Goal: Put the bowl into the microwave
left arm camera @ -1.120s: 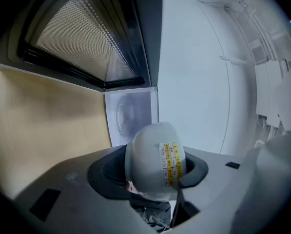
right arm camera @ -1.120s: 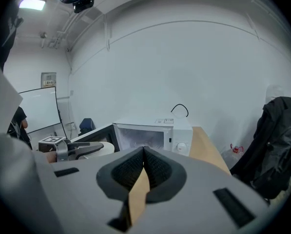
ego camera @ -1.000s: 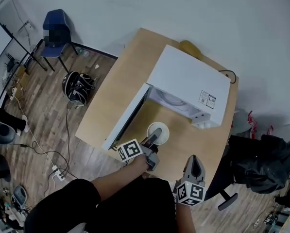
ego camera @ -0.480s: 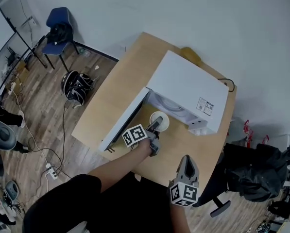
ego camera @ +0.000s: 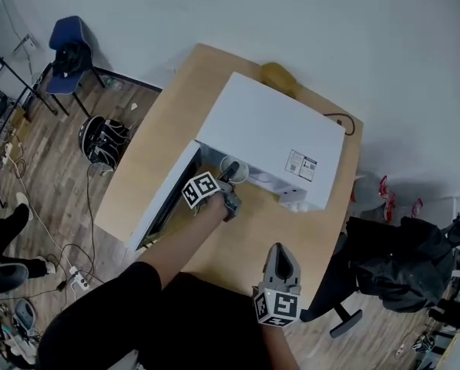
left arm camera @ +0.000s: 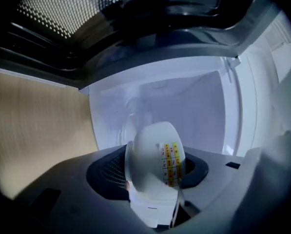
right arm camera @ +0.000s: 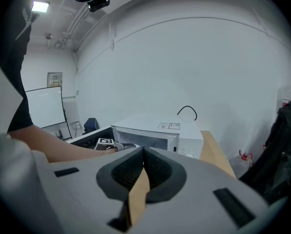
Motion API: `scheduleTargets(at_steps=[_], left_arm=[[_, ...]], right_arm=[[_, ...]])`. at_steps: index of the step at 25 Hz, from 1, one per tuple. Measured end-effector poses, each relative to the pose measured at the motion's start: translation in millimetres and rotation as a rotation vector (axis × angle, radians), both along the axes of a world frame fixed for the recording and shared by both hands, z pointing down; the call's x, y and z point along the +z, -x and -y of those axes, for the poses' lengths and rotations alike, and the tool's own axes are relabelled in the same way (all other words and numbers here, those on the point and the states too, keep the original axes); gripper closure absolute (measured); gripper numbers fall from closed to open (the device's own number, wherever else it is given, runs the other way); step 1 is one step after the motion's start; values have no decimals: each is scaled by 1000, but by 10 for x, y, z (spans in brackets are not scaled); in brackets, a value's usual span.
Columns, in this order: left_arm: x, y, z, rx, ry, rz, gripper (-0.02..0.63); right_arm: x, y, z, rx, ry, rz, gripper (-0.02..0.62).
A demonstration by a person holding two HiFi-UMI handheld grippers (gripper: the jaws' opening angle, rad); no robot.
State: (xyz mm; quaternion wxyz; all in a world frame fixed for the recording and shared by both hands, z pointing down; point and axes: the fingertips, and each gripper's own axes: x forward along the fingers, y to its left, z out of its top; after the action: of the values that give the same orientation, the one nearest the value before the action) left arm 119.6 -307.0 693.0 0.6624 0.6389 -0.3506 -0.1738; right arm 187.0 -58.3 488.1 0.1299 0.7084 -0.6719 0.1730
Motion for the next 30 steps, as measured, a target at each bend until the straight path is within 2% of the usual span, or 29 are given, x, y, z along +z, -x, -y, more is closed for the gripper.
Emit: scheduleTargets(at_steps=[5, 16, 20, 24, 28, 30], left_arm=[[161, -178, 229, -17, 28, -13, 387], [181, -528, 556, 85, -10, 73, 387], [199, -543, 586, 98, 10, 71, 383], [218, -479, 609, 90, 26, 113, 376], [184, -455, 643, 61, 23, 96, 350], [171, -441, 638, 57, 12, 116, 331]], right_arm=[[83, -203, 147, 3, 20, 8, 535], [248, -281, 84, 29, 56, 47, 535], [206, -236, 71, 33, 46, 60, 535], [119, -198, 97, 40, 23, 105, 535], [76, -211, 92, 46, 16, 83, 535], [83, -179, 68, 37, 22, 64, 535]])
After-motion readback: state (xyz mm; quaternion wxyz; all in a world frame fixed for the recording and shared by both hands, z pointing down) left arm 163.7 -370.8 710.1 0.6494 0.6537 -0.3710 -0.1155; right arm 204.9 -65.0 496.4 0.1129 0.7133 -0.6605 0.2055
